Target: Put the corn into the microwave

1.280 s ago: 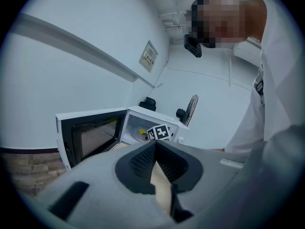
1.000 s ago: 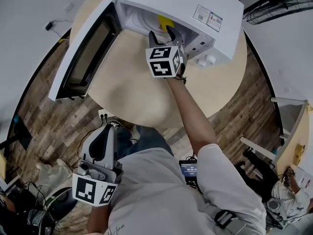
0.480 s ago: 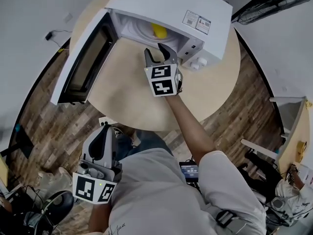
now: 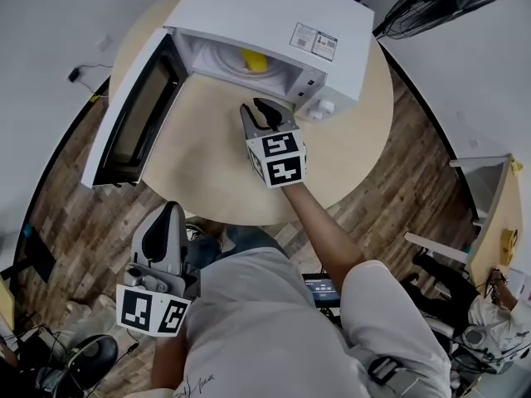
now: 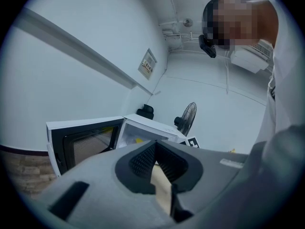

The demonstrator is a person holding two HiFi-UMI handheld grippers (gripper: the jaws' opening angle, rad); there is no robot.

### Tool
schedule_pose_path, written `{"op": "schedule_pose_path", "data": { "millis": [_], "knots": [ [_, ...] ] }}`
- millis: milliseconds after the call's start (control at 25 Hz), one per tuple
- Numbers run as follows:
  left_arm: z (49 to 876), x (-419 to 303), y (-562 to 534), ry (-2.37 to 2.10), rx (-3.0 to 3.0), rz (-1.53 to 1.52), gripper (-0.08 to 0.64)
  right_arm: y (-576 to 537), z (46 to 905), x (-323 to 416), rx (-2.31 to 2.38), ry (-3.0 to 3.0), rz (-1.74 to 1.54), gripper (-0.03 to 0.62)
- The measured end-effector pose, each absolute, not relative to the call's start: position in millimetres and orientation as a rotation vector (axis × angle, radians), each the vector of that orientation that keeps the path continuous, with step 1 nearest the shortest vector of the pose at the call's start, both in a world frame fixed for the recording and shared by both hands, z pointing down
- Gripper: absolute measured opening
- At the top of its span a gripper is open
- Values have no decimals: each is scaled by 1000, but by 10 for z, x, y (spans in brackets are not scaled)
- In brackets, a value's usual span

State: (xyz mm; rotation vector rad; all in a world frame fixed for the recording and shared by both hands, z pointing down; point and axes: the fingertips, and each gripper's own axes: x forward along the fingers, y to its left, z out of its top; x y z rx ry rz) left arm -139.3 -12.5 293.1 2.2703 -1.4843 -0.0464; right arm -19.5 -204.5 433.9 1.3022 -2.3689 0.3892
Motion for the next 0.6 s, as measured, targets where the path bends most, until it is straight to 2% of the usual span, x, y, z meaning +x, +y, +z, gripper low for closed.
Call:
{"op": "schedule_pose_path", "data": {
  "millis": [280, 600],
  "knots": [
    [2980, -1308, -230, -1460, 2295, -12, -8, -1874, 4254, -191, 1260, -2402, 475, 43],
    [2941, -1244, -364, -1444, 2313, -22, -8, -1746, 4071, -49, 1295, -2410, 518, 12]
  ]
}}
